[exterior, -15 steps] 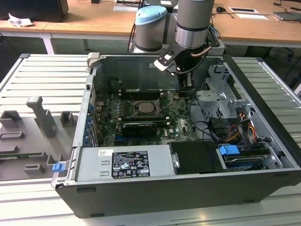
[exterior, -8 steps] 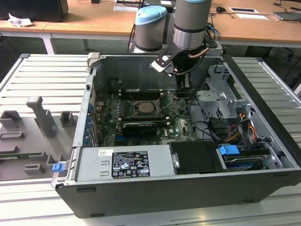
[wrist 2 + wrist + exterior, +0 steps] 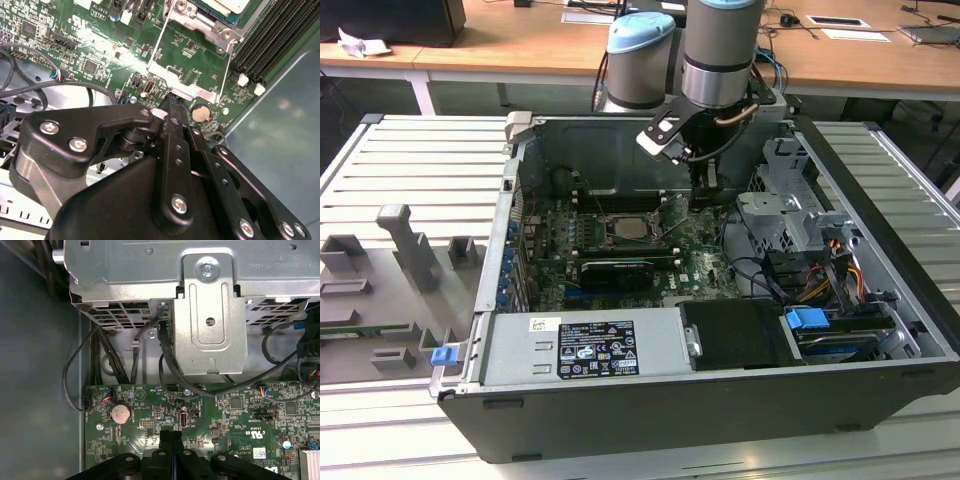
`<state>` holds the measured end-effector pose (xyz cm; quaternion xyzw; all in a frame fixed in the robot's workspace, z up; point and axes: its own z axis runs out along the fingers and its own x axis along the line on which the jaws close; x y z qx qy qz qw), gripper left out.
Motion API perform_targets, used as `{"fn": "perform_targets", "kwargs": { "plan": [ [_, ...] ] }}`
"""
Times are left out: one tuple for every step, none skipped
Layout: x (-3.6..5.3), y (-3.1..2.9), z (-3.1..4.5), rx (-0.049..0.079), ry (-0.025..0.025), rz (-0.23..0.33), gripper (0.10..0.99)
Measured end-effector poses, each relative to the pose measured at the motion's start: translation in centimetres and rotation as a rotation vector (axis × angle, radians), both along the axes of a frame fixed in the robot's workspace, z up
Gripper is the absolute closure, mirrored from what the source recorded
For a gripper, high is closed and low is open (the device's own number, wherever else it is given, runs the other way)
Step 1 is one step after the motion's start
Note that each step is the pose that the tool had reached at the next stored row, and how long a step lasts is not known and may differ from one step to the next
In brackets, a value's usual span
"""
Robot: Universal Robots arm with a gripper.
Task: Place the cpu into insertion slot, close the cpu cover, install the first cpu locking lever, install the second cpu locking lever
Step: 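Close the cpu cover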
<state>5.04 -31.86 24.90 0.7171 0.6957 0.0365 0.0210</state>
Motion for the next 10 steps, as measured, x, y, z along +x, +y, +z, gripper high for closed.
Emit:
{"fn": "perform_targets", "kwargs": {
  "plan": [
    [-0.03,0.0,-0.01,0.0,0.0,0.0,0.98],
    [-0.09,0.0,-0.01,0.0,0.0,0.0,0.98],
    [-0.15,0.0,-0.01,0.0,-0.0001,0.0,0.98],
    [-0.23,0.0,-0.01,0.0,0.0,0.0,0.98],
    [-0.41,0.0,-0.01,0.0,0.0,0.0,0.98],
    [-0.51,0.0,-0.01,0.0,0.0,0.0,0.98],
    [-0.55,0.0,-0.01,0.0,0.0,0.0,0.98],
    [-0.58,0.0,-0.01,0.0,0.0,0.0,0.98],
    [-0.59,0.0,-0.01,0.0,0.0,0.0,0.98],
    [-0.63,0.0,-0.01,0.0,0.0,0.0,0.98]
  ]
}}
